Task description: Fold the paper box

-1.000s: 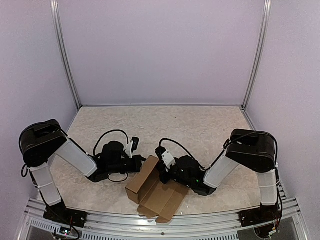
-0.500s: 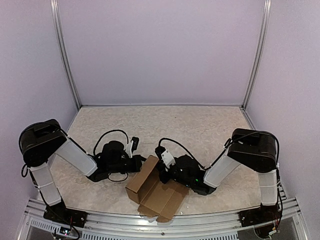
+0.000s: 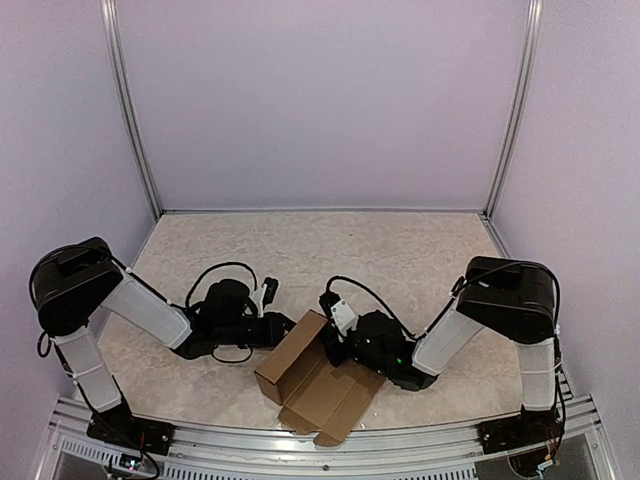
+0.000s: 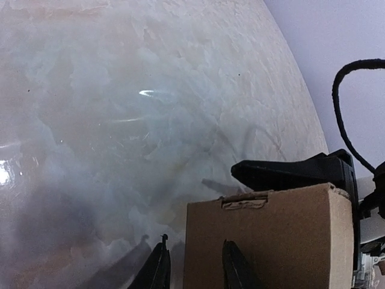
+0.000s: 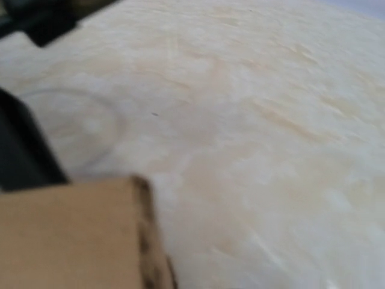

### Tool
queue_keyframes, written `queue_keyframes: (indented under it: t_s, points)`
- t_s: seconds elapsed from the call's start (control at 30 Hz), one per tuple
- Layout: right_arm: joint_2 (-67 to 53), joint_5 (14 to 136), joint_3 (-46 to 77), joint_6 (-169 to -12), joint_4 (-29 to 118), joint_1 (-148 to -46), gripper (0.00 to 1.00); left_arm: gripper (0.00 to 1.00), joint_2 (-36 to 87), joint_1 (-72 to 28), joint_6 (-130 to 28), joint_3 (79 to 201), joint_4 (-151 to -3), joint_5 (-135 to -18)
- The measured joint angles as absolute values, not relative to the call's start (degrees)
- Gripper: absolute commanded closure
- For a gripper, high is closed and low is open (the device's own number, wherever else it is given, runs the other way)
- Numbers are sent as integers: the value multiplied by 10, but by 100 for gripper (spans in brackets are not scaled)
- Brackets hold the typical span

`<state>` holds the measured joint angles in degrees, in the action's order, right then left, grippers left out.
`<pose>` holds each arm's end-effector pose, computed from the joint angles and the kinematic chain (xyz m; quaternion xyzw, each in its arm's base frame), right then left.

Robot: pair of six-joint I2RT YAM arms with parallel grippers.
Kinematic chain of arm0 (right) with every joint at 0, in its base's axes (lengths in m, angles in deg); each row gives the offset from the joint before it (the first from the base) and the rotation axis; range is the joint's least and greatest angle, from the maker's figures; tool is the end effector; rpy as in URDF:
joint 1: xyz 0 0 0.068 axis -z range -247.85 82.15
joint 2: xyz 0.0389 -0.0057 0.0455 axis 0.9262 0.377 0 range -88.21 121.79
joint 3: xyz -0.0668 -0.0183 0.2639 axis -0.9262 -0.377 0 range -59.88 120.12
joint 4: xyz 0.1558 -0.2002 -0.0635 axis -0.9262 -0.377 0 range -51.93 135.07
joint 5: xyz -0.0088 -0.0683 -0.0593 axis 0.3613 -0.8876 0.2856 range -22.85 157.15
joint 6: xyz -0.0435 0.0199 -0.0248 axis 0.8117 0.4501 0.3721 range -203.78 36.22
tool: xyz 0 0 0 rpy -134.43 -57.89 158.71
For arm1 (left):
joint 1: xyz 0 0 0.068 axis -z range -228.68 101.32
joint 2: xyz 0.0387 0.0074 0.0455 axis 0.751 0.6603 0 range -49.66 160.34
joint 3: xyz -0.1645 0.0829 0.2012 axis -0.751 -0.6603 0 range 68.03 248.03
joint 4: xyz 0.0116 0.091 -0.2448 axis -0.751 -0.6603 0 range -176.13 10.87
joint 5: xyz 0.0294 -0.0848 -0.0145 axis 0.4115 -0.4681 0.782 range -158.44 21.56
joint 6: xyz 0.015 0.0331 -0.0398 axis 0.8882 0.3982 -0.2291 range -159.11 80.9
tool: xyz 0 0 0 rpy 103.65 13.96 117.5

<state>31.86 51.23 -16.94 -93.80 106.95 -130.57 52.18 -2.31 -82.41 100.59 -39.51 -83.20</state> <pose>0.1781 0.3241 0.0880 -0.2740 0.7426 0.2678 0.5493 0.2082 -0.2315 0.1103 0.0875 0.8553 -0.4302 0.2751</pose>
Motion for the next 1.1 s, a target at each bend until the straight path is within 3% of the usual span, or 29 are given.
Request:
queue_keyframes:
  t_s: [0.2, 1.1]
  points:
    - [314, 500, -184, -938, 1071, -1302, 62, 66, 481, -30, -811, 1006, -466, -806]
    - [202, 564, -261, -900, 1027, -1302, 46, 54, 284, -30, -730, 1041, -728, -627]
